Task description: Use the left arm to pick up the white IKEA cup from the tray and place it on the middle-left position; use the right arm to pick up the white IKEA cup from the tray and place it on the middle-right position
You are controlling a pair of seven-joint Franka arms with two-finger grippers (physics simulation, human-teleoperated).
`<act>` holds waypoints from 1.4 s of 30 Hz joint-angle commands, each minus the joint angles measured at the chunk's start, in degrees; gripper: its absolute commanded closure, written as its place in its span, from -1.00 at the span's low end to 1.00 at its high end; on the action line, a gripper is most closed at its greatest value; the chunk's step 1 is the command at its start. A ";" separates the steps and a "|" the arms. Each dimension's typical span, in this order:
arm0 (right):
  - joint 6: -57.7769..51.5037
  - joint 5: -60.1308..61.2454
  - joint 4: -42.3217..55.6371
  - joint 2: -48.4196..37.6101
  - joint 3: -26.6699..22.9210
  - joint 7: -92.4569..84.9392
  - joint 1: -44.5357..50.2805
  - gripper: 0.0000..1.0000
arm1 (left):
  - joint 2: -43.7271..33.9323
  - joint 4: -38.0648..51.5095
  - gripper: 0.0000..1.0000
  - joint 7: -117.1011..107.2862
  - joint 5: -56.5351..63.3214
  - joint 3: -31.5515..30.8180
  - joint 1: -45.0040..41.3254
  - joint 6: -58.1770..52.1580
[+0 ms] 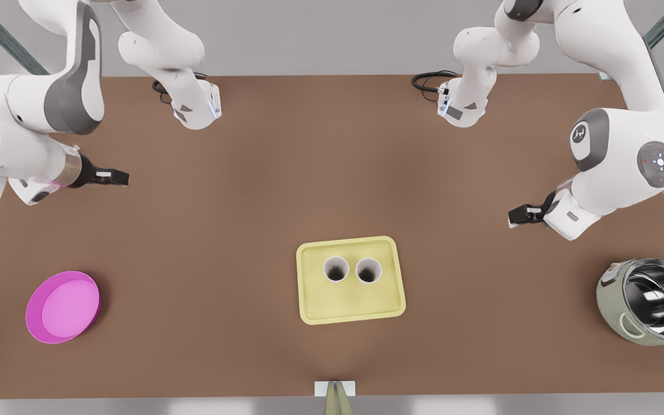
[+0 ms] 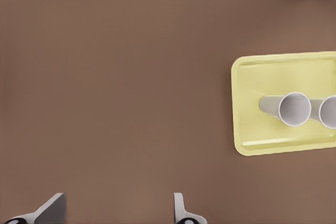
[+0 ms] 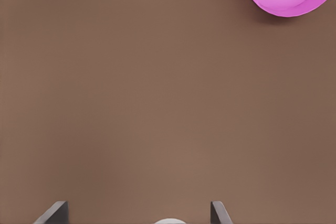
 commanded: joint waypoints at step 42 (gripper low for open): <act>51.15 -0.27 22.10 46.06 1.19 36.35 36.35 -1.00 | -0.75 -1.89 -1.00 -0.21 2.25 0.17 -1.34 -0.12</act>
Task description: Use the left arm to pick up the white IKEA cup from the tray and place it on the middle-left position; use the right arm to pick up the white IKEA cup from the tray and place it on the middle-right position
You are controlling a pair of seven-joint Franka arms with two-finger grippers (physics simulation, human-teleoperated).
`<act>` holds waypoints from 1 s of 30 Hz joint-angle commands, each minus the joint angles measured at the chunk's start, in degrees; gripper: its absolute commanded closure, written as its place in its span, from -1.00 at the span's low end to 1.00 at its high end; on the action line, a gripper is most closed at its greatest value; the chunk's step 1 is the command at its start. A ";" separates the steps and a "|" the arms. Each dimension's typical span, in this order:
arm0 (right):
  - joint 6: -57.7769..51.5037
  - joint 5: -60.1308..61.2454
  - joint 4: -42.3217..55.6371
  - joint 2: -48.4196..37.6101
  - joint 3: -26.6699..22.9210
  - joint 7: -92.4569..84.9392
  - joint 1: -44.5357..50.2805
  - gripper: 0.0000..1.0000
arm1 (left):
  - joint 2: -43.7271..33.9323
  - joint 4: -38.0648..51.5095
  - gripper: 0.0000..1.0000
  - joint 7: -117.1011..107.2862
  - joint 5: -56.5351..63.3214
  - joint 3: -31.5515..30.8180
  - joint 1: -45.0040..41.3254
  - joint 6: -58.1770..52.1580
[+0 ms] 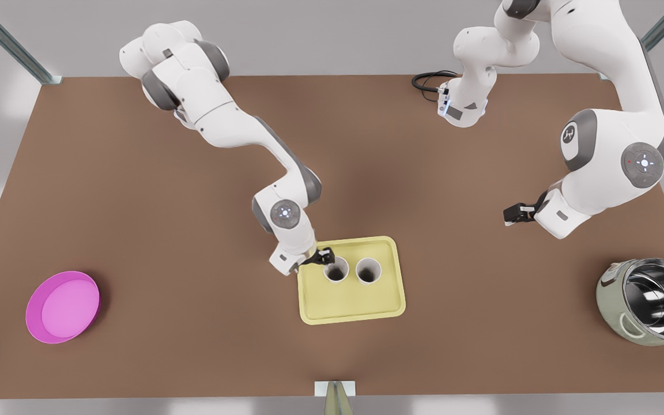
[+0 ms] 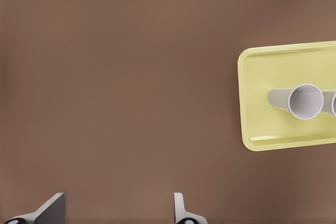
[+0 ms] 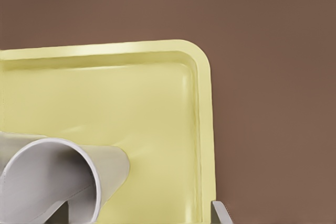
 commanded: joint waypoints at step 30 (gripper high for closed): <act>7.18 0.42 1.41 4.59 -0.14 4.82 0.20 0.54 | -0.94 1.87 -1.00 -0.88 0.68 0.51 0.17 -1.34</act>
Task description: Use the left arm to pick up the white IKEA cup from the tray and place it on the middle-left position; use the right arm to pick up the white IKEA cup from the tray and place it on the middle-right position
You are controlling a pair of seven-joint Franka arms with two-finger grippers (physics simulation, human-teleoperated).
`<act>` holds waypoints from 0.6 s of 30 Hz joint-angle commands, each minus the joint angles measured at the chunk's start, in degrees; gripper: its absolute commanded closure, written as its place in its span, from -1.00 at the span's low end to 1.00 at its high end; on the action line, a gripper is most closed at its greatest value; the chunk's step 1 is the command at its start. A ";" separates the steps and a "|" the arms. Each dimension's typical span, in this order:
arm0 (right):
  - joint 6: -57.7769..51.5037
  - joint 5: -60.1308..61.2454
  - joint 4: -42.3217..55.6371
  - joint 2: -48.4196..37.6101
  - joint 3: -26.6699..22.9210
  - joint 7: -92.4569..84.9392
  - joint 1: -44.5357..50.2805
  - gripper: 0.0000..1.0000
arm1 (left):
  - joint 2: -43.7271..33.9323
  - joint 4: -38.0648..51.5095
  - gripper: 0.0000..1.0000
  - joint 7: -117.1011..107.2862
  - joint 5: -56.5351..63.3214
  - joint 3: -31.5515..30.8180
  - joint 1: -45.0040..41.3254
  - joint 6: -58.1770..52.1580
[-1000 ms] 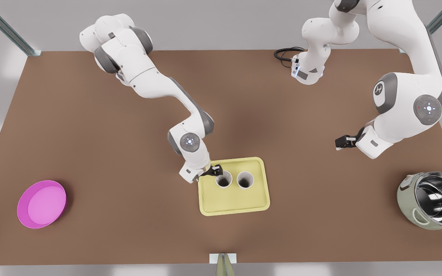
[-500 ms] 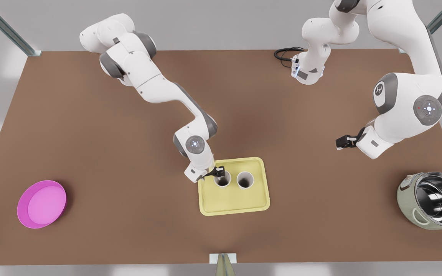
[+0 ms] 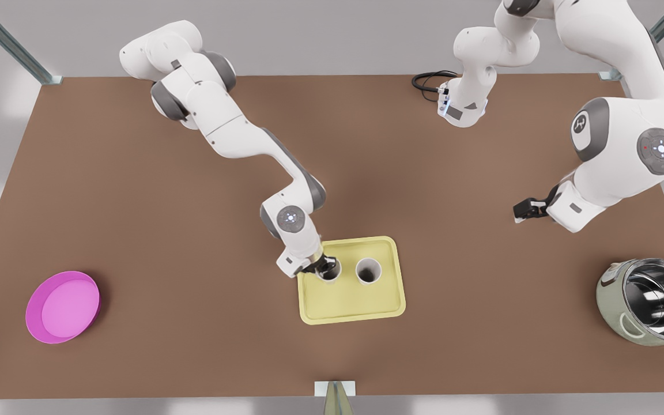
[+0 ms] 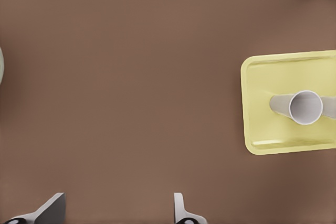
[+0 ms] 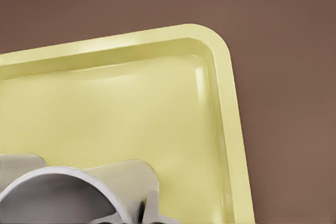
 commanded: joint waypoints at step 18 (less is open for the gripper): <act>-13.72 1.69 -1.54 -4.18 -0.24 -65.07 -36.09 0.82 | 10.71 2.03 -1.00 -35.57 0.49 -0.71 -16.80 14.55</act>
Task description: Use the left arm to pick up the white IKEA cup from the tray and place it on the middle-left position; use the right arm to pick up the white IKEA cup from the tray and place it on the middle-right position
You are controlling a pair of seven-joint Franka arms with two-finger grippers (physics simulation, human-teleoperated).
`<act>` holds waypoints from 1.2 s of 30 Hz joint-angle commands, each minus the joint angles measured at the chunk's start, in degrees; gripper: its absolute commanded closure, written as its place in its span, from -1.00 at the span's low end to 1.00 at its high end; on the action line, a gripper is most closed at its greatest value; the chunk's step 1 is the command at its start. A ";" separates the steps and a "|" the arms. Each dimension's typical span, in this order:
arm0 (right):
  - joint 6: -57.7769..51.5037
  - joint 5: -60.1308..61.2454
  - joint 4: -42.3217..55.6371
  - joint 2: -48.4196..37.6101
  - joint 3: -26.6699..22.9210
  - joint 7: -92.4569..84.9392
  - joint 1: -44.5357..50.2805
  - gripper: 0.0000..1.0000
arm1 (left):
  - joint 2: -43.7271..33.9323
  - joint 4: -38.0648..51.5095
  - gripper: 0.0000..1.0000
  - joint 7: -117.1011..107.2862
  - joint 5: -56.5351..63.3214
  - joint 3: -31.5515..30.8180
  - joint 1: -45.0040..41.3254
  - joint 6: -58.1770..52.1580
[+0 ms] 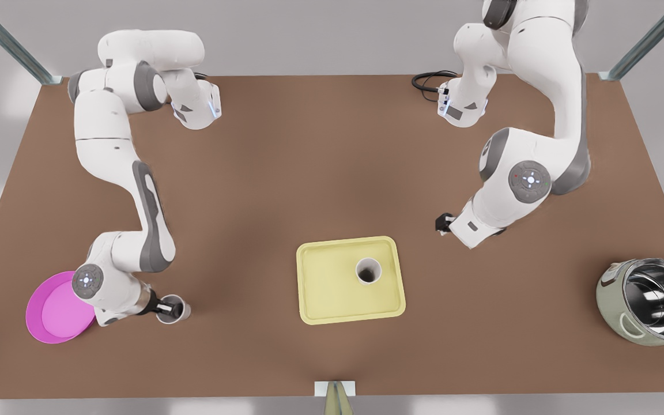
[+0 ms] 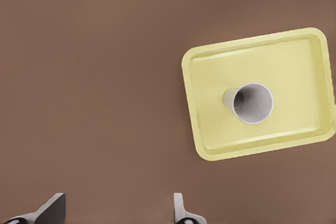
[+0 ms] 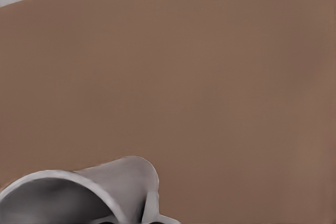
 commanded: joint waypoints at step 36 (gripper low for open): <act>-32.35 -4.43 -3.99 -27.84 0.90 -13.40 -1.16 -1.00 | 28.57 8.29 -0.31 -33.89 0.36 -0.22 -10.73 30.09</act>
